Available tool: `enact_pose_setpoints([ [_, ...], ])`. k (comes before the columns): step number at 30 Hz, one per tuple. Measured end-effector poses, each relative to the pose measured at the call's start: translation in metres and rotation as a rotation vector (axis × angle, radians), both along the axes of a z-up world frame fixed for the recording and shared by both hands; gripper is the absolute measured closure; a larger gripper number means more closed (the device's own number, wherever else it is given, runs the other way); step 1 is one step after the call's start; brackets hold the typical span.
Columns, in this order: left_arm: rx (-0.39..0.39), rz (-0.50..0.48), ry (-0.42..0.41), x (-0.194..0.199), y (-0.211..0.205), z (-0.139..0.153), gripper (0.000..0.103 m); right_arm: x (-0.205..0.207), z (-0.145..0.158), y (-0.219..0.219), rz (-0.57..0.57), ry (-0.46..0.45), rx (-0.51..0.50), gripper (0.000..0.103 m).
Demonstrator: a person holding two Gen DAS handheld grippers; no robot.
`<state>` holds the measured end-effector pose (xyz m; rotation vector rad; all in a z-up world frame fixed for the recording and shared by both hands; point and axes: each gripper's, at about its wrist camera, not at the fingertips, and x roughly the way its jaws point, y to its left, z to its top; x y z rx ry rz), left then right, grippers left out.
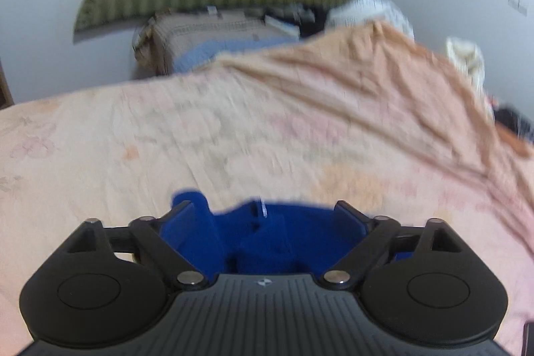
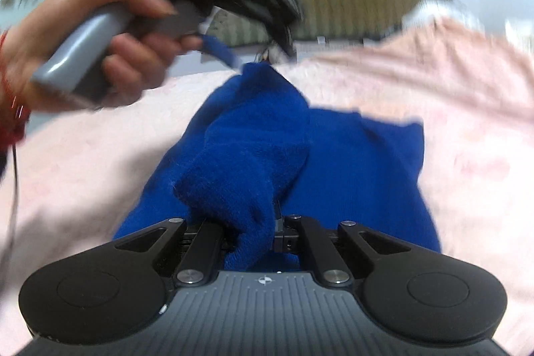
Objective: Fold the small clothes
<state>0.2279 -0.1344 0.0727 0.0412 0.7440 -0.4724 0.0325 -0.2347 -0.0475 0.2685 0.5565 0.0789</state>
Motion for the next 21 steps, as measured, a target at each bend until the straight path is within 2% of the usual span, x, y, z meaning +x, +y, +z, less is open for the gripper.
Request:
enact_pose_setpoints([
  [3,-0.032,-0.008,0.017,-0.002,0.008,0.007,0.012,0.003,-0.013,-0.024,0.004,0.064,0.202,0.067],
  [6,0.031,0.036,0.021,-0.011,0.016,0.001,0.012,0.007,-0.02,-0.043,0.023,0.076,0.356,0.063],
  [9,0.115,0.088,0.021,-0.019,0.024,-0.017,0.012,0.02,-0.02,-0.055,0.064,0.084,0.447,0.05],
  [11,0.121,0.088,0.033,-0.022,0.029,-0.026,0.012,0.031,-0.017,-0.054,0.091,0.096,0.442,0.046],
  [14,0.067,0.063,0.087,-0.015,0.024,-0.029,0.012,0.049,-0.008,-0.051,0.127,0.1,0.381,0.038],
  [17,-0.021,-0.042,0.18,-0.005,0.002,-0.029,0.012,0.058,-0.003,-0.04,0.146,0.098,0.333,0.029],
  [19,-0.082,-0.146,0.223,-0.006,-0.017,-0.027,0.012,0.056,0.002,-0.035,0.159,0.09,0.314,0.023],
  [21,-0.163,-0.244,0.23,-0.013,-0.028,-0.019,0.012,0.056,0.001,-0.034,0.165,0.091,0.302,0.023],
])
